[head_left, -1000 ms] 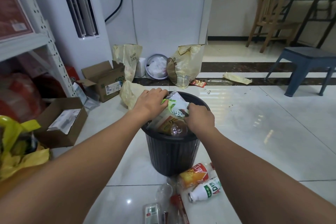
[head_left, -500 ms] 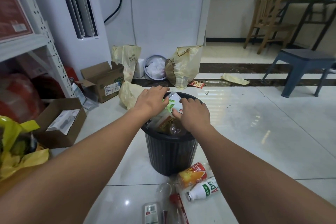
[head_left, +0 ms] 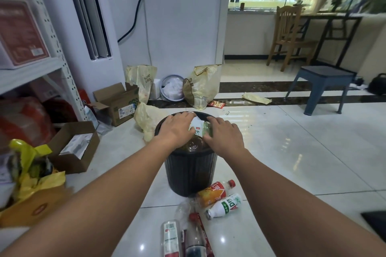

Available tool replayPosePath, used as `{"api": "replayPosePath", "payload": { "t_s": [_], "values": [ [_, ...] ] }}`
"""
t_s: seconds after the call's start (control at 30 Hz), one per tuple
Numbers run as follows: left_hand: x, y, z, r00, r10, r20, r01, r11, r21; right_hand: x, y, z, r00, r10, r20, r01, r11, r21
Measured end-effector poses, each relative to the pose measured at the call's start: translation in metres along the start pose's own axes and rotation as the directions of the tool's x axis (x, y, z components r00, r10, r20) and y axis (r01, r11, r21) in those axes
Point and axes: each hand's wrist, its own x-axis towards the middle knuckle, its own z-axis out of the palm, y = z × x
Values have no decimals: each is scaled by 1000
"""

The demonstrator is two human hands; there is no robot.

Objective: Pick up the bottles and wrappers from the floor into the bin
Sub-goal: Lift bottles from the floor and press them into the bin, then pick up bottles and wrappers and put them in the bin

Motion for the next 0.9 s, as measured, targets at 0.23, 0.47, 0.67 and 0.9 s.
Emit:
{"api": "replayPosePath", "payload": {
  "t_s": [0.23, 0.47, 0.67, 0.9],
  "values": [
    [-47, 32, -12, 998, 21, -59, -23, 999, -41, -52, -2, -23, 999, 25, 20, -26, 999, 33],
    [-73, 51, 6, 997, 36, -72, -43, 994, -98, -88, 5, -10, 997, 63, 52, -64, 998, 12],
    [-103, 57, 47, 998, 26, -65, -35, 988, -148, -116, 12, 17, 995, 88, 40, -88, 996, 2],
    [-142, 48, 111, 998, 55, 10, -52, 984, -172, -153, 17, 66, 997, 67, 37, -66, 998, -4]
  ]
}}
